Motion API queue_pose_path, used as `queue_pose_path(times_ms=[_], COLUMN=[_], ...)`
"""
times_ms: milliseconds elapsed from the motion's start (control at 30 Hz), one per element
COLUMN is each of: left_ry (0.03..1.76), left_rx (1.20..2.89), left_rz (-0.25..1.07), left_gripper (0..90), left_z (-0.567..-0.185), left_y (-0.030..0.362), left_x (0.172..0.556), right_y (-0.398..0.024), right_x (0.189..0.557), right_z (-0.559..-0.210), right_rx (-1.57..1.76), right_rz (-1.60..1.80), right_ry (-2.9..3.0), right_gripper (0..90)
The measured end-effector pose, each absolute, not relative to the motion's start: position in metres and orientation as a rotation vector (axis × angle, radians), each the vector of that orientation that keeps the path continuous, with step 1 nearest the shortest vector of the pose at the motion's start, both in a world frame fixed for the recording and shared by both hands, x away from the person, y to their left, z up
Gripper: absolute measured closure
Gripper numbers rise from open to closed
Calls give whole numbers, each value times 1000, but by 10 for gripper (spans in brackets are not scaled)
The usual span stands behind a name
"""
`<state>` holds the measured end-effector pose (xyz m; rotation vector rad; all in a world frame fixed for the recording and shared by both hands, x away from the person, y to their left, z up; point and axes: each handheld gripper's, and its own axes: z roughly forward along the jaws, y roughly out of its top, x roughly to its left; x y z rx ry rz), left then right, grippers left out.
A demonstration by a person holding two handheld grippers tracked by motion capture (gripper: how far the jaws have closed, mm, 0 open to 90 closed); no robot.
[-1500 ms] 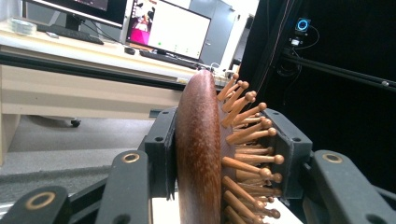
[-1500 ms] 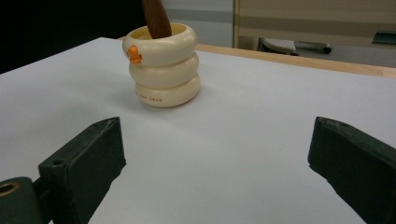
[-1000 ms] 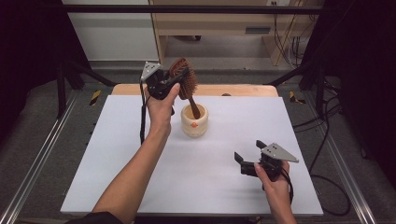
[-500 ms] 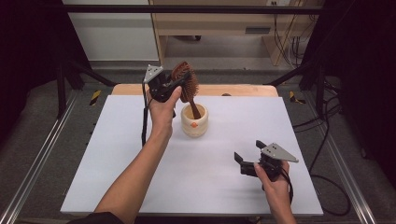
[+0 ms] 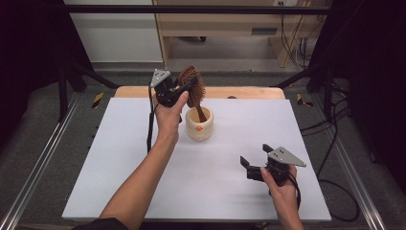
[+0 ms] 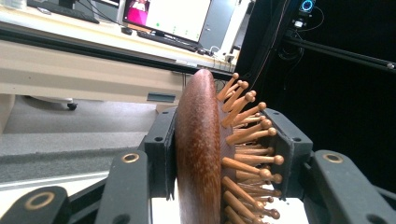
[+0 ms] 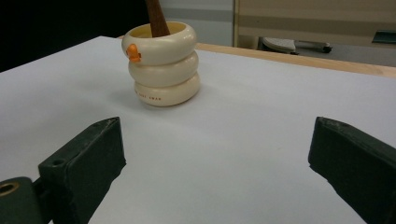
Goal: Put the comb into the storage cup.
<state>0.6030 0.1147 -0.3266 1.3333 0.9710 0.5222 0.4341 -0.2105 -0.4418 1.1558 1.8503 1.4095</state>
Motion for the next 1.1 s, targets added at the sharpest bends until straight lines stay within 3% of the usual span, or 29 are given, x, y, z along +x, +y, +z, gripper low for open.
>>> queue_pose_path(times_ms=[1100], left_ry=[1021], left_rx=[1308], left_rz=[491], left_gripper=[507], left_z=[-344], left_y=[121], left_x=[605], right_y=[-208], right_x=[434], right_z=[-443], right_rx=[1154], right_rz=[1409], right_ry=[1861], right_gripper=[39])
